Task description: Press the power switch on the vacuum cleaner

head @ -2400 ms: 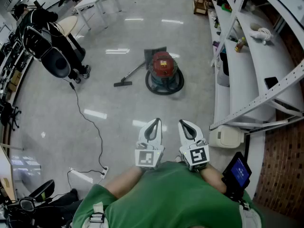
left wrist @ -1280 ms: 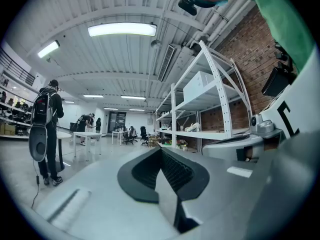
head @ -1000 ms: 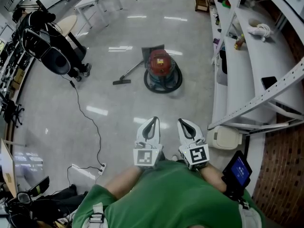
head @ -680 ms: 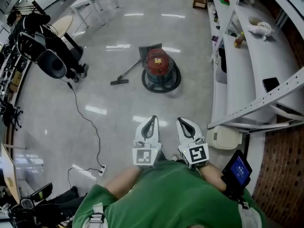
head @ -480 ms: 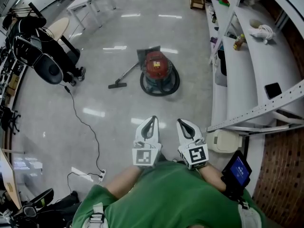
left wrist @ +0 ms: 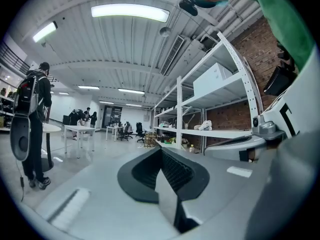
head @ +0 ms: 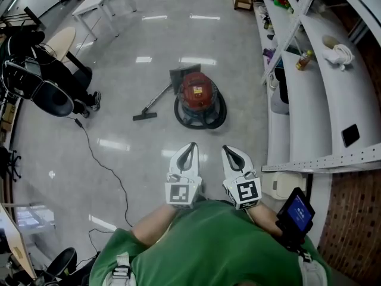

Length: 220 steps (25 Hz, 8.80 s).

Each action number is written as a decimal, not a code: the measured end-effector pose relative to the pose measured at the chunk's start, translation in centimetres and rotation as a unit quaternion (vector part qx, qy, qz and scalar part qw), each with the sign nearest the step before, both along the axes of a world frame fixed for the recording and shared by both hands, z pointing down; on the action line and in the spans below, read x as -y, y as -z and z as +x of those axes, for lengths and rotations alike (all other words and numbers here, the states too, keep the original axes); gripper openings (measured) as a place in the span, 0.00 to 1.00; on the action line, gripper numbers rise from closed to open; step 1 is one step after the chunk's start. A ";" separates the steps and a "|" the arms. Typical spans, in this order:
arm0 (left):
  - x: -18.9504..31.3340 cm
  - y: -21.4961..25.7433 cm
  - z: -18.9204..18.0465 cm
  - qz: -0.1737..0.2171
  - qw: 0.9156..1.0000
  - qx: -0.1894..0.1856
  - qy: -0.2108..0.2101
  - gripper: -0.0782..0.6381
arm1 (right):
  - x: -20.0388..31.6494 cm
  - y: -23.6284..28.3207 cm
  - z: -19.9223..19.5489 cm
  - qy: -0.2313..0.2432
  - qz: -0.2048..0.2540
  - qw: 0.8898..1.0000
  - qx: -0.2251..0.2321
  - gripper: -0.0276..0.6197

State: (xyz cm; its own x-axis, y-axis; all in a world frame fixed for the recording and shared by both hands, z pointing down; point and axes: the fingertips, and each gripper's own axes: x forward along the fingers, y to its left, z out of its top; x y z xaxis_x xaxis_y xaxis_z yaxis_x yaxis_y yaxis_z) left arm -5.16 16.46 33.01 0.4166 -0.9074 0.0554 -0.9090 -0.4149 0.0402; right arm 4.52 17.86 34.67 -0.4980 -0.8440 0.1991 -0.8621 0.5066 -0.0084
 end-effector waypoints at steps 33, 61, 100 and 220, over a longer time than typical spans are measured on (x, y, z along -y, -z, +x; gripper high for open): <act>21.9 -5.6 -2.9 -0.070 0.997 0.018 0.017 0.12 | 24.4 -5.9 -1.8 0.012 -0.055 0.998 -0.024 0.05; 35.3 -19.9 -1.6 -0.173 0.982 0.040 0.058 0.12 | 38.7 -21.4 -2.5 0.086 -0.147 0.984 -0.053 0.05; 39.4 -46.1 -3.3 -0.293 0.951 0.038 0.091 0.12 | 43.7 -51.6 -6.5 0.211 -0.206 0.943 -0.156 0.05; 14.4 4.6 -6.2 0.045 0.998 -0.036 0.007 0.12 | 16.0 4.4 -3.3 -0.013 0.060 0.998 -0.006 0.05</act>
